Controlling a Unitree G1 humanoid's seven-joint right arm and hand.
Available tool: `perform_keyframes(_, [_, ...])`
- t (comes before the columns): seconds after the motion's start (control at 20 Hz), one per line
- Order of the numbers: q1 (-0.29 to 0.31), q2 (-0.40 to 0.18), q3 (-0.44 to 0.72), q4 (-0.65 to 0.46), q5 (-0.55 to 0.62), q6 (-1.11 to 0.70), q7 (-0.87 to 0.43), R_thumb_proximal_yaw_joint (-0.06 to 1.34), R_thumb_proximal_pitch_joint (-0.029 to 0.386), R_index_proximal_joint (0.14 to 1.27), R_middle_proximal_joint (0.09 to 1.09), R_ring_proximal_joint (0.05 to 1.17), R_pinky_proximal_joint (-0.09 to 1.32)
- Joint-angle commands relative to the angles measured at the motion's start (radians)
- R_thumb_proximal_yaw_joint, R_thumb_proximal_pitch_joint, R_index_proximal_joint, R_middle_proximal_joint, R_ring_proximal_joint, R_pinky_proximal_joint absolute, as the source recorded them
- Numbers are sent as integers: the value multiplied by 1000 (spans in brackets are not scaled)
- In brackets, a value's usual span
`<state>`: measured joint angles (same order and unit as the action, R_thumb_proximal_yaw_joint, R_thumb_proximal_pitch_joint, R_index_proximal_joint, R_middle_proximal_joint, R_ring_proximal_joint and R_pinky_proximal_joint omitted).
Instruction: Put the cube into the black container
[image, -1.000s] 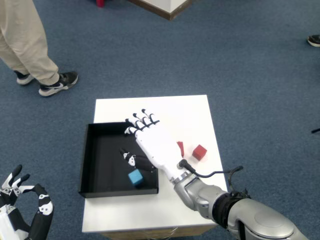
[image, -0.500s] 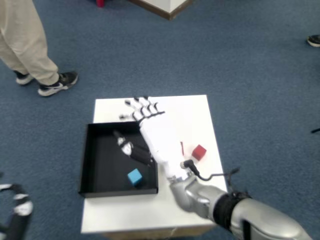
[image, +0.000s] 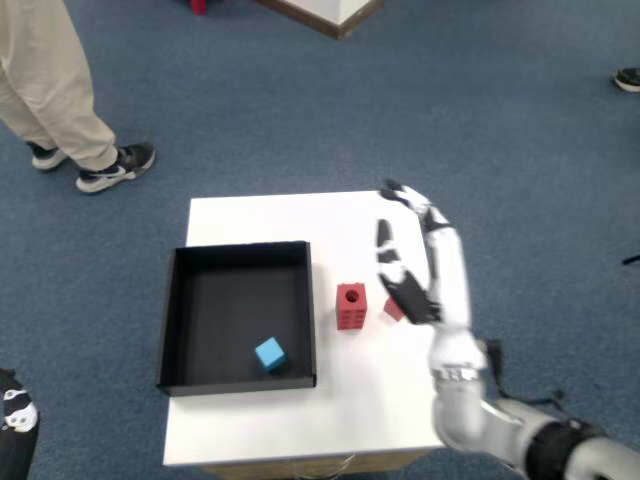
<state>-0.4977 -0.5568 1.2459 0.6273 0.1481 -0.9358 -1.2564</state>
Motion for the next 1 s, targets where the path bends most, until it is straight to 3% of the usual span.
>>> perform_keyframes(0.05, [-3, -63, -27, 14, 54, -139, 29, 106, 240, 394, 296, 312, 242])
perform_keyframes(0.3, [76, -82, 13, 143, 183, -297, 117, 27, 234, 351, 256, 276, 168])
perform_keyframes(0.65, [120, 4, 65, 353, 417, -371, 308, -9, 211, 292, 203, 215, 29])
perform_keyframes(1.0, [157, 112, 21, 495, 800, -154, 764, -19, 183, 269, 188, 195, 0])
